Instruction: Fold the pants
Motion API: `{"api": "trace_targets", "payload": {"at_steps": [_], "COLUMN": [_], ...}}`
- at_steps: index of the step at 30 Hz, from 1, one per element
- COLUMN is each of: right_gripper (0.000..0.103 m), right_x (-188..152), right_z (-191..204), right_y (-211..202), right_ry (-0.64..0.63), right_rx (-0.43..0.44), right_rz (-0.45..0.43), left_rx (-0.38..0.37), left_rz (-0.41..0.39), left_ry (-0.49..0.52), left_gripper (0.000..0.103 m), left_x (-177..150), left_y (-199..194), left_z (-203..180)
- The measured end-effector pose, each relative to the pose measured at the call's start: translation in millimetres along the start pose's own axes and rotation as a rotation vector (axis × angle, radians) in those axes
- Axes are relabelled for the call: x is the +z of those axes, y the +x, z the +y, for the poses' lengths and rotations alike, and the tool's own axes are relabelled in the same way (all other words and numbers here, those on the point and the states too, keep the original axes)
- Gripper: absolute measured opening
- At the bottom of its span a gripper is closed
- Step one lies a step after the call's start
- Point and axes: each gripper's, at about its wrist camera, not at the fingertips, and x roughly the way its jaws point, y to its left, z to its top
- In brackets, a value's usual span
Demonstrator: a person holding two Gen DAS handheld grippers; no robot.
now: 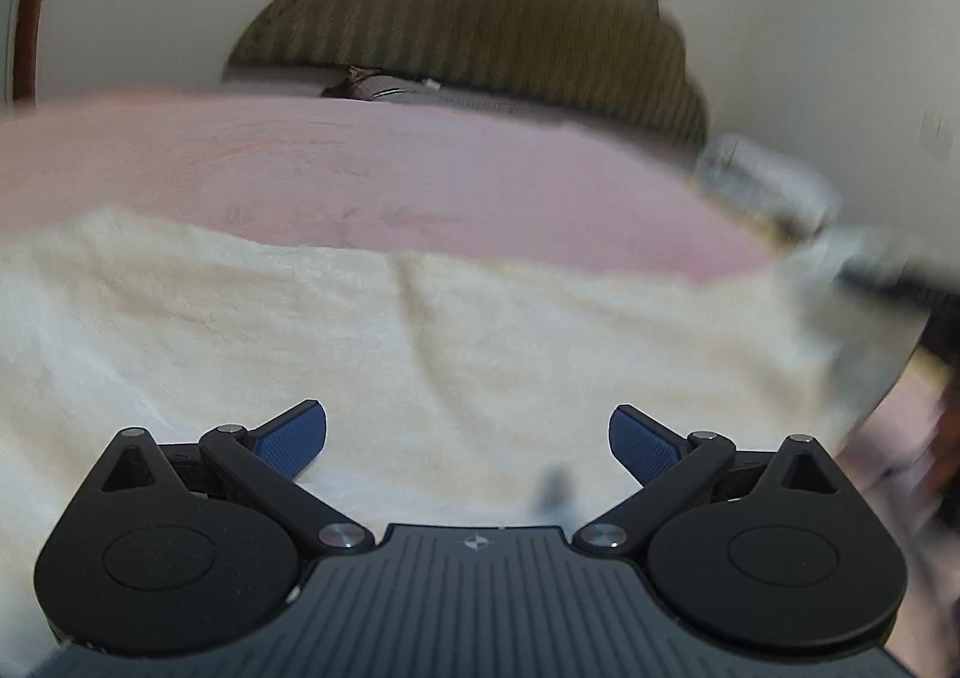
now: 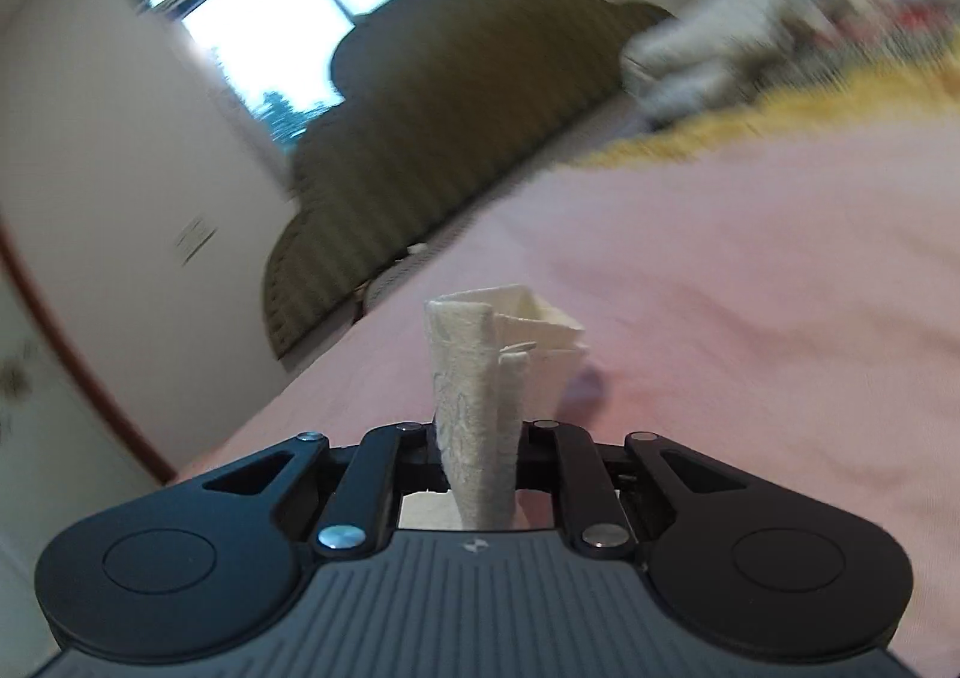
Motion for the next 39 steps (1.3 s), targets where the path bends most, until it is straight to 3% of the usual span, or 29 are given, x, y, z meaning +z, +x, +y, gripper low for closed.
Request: {"api": "trace_targets", "payload": {"at_steps": [2,5,8,11,14,19,21,23,24,26,29,32,35,39], "right_gripper": [0.012,0.012,0.012,0.012,0.013,0.013,0.013,0.013,0.013,0.013,0.013,0.013,0.013,0.013], "right_x": [-2,-14,-34,-57,-84,-117,-123,-126,-126,-128,-134,-143,-154,-172], "right_z": [35,87,126,152,174,196,201,205,206,211,223,239,258,281], "right_y": [-10,-18,-24,-25,-27,-37,-40,-42,-42,-41,-39,-35,-25,-5], "right_ry": [-0.180,-0.422,-0.584,-0.650,-0.757,-0.915,-0.942,-0.951,-0.946,-0.951,-1.004,-1.048,-1.073,-1.097], "right_rx": [0.022,0.064,0.119,0.194,0.216,0.246,0.261,0.261,0.265,0.272,0.282,0.317,0.370,0.423], "right_rz": [-0.012,-0.017,0.000,0.044,0.069,0.085,0.089,0.093,0.096,0.105,0.114,0.125,0.146,0.191], "left_rx": [-0.196,-0.388,-0.522,-0.590,-0.567,-0.477,-0.487,-0.489,-0.482,-0.446,-0.357,-0.247,-0.108,0.016], "left_rz": [0.027,0.108,0.104,0.096,0.096,0.202,0.216,0.186,0.183,0.179,0.135,0.077,0.034,0.013], "left_ry": [-0.263,-0.537,-0.652,-0.671,-0.677,-0.743,-0.778,-0.772,-0.751,-0.670,-0.531,-0.362,-0.191,-0.090], "left_gripper": [0.102,0.102,0.103,0.103,0.103,0.102,0.099,0.083,0.074,0.043,0.025,0.018,0.017,0.017], "left_x": [8,17,24,27,24,20,18,20,23,33,45,57,66,71], "left_y": [2,18,26,30,38,64,69,67,66,63,49,31,16,8], "left_z": [20,34,31,22,17,25,32,37,38,40,43,40,39,49]}}
